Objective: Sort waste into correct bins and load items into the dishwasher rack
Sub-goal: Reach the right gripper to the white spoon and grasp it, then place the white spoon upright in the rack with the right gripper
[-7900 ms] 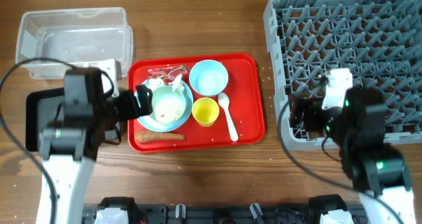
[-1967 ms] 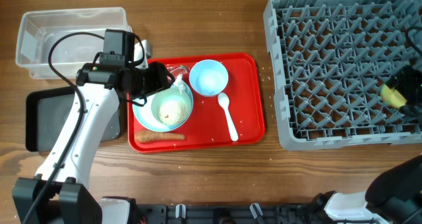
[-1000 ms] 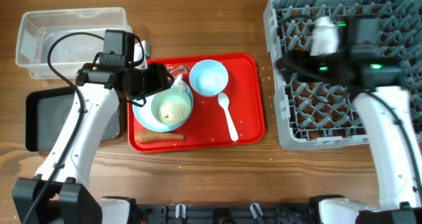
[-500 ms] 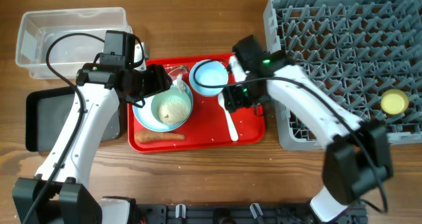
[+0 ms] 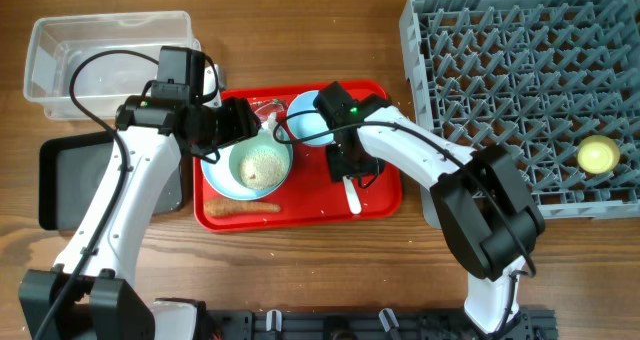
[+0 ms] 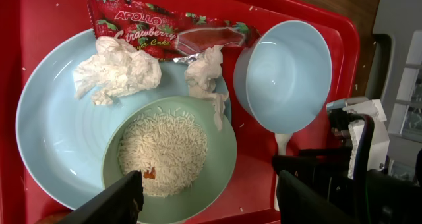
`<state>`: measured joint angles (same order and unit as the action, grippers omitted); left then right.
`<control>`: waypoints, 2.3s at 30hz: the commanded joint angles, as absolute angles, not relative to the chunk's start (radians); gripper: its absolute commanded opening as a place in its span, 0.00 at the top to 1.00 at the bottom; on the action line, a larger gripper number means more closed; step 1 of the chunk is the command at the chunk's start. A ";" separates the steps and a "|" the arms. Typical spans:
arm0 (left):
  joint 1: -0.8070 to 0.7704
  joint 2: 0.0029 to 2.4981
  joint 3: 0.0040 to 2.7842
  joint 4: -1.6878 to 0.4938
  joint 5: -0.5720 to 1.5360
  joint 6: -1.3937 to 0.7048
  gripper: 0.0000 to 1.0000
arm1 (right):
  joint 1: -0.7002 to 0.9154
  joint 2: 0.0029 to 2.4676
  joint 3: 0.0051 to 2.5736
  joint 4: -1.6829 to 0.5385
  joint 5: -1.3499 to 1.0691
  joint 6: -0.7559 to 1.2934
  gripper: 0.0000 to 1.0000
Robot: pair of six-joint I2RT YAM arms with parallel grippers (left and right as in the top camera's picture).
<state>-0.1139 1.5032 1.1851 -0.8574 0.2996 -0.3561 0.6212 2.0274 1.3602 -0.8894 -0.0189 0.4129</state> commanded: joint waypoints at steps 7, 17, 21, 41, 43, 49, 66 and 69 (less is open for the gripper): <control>-0.109 1.486 1.197 -0.857 0.290 -0.344 0.36 | 0.625 2.045 1.299 -0.891 0.004 0.485 0.79; -0.109 1.486 1.197 -0.858 0.290 -0.344 0.36 | 0.623 2.044 1.304 -0.899 0.004 0.527 0.94; -0.109 1.486 1.197 -0.858 0.290 -0.344 0.36 | 0.618 2.016 1.306 -0.902 0.004 0.527 0.96; -0.109 1.486 1.197 -0.857 0.290 -0.344 0.35 | 0.267 1.465 1.306 -0.968 0.038 0.179 0.94; -0.109 1.486 1.197 -0.857 0.290 -0.344 0.35 | 0.223 1.477 1.304 -0.987 0.041 0.137 0.94; -0.109 1.486 1.197 -0.857 0.290 -0.344 0.35 | 0.144 1.541 1.301 -1.018 0.054 0.051 0.94; -0.109 1.486 1.197 -0.857 0.290 -0.344 0.32 | 0.143 1.707 1.304 -1.041 0.026 0.030 0.64; -0.109 1.486 1.197 -0.857 0.290 -0.344 0.31 | 0.144 1.669 1.316 -1.045 0.026 0.043 0.57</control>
<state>-0.1139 1.5032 1.1851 -0.8574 0.2996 -0.3561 0.1432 1.7153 1.3018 -1.0378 0.0364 0.0311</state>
